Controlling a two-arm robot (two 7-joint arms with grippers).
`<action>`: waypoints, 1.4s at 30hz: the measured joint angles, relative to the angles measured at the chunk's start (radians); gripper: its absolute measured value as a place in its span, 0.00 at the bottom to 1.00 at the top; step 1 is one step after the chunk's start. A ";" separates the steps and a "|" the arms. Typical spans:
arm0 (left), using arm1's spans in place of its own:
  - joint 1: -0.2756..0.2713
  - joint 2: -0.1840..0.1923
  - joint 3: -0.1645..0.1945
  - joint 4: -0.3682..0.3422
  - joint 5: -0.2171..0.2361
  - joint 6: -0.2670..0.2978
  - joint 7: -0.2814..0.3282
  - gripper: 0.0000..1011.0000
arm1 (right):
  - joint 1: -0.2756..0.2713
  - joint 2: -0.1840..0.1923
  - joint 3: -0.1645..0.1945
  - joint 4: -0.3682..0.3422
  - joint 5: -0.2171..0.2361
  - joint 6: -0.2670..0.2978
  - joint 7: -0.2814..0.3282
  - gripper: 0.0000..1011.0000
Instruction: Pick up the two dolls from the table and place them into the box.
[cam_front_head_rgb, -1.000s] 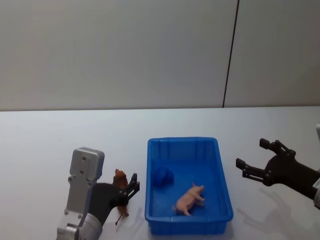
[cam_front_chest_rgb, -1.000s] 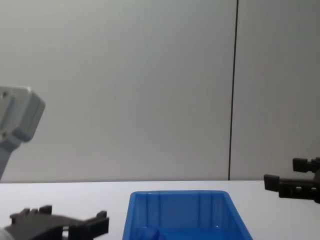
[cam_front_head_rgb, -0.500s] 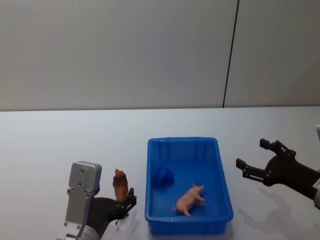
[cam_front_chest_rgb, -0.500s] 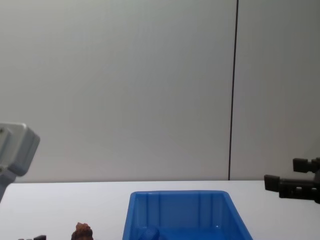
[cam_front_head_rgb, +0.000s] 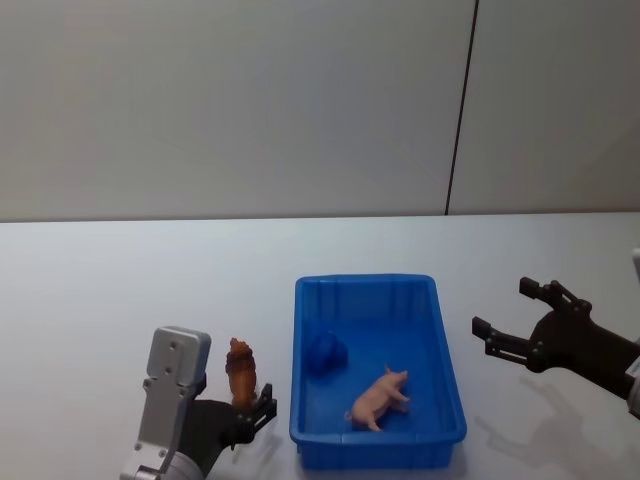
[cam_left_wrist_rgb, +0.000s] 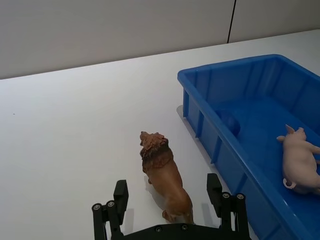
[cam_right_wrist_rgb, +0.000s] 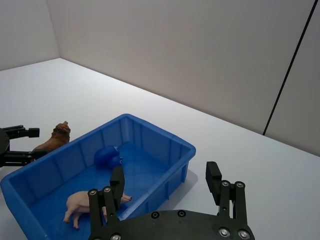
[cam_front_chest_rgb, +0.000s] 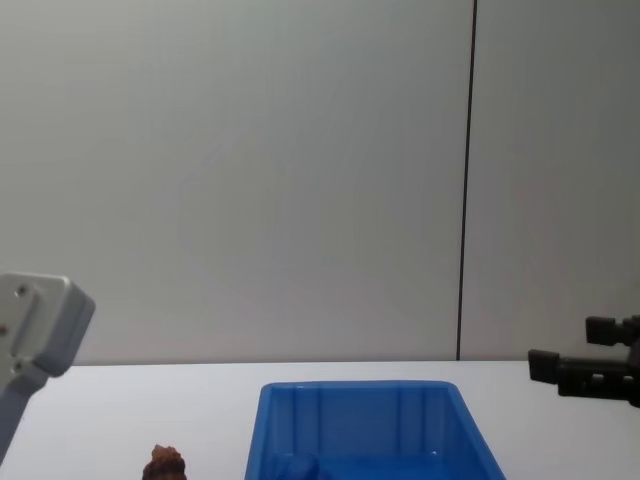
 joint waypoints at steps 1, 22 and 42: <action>-0.002 -0.002 -0.001 0.005 0.002 0.002 -0.006 0.99 | 0.000 0.000 0.000 0.000 0.000 0.000 0.000 0.99; -0.019 -0.020 -0.011 0.053 0.030 0.066 -0.045 0.42 | 0.000 0.000 0.000 0.000 0.000 0.000 0.000 0.99; -0.013 -0.002 -0.031 0.012 0.103 0.050 -0.065 0.30 | 0.000 0.000 0.000 0.000 0.000 0.000 0.000 0.99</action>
